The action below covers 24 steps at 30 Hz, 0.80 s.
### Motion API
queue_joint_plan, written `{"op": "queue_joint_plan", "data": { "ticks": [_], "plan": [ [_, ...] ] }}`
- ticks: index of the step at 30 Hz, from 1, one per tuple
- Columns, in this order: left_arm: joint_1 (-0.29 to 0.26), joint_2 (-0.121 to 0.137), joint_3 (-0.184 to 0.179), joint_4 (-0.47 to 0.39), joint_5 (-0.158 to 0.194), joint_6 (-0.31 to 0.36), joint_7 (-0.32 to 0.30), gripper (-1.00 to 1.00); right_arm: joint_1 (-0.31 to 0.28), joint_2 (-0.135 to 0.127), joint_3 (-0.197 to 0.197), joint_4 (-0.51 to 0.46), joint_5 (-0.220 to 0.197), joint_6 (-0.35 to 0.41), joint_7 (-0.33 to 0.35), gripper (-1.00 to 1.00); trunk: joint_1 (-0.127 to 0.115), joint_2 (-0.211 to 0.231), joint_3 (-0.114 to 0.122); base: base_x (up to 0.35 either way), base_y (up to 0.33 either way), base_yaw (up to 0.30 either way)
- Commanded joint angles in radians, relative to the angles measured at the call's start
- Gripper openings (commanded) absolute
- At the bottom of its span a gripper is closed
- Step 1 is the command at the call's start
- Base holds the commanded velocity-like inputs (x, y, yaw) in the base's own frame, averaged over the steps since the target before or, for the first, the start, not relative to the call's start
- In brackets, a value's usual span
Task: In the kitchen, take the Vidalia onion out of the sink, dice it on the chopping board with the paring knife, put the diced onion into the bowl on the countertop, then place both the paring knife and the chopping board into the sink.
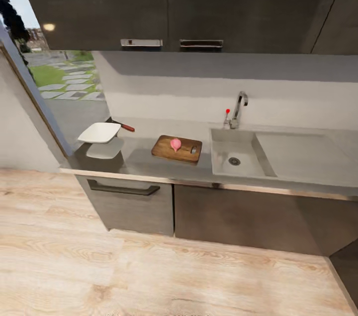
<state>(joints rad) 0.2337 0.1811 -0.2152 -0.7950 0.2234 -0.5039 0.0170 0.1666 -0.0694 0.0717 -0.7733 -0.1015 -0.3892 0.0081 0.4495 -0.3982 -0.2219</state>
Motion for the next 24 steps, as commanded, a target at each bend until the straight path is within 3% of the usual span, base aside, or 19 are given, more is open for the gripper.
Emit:
{"op": "queue_joint_plan", "data": {
  "ticks": [1, 13, 24],
  "plan": [
    [0.000, 0.002, -0.006, 0.000, 0.010, -0.002, 0.002, 1.00, 0.001, -0.001, 0.003, -0.001, -0.011, -0.002, 0.001, 1.00, 0.000, -0.002, -0.002, -0.073, 0.257, 0.260],
    [-0.001, 0.001, -0.007, 0.002, 0.010, -0.001, 0.000, 1.00, 0.001, -0.001, 0.003, -0.001, -0.011, -0.002, 0.001, 1.00, 0.000, -0.002, -0.008, 0.043, 0.287, 0.238],
    [-0.001, 0.001, -0.007, 0.002, 0.008, 0.001, -0.002, 1.00, 0.001, -0.001, 0.003, -0.001, -0.011, -0.003, 0.001, 1.00, 0.000, -0.002, -0.004, 0.124, 0.279, -0.034]
  ]
}}
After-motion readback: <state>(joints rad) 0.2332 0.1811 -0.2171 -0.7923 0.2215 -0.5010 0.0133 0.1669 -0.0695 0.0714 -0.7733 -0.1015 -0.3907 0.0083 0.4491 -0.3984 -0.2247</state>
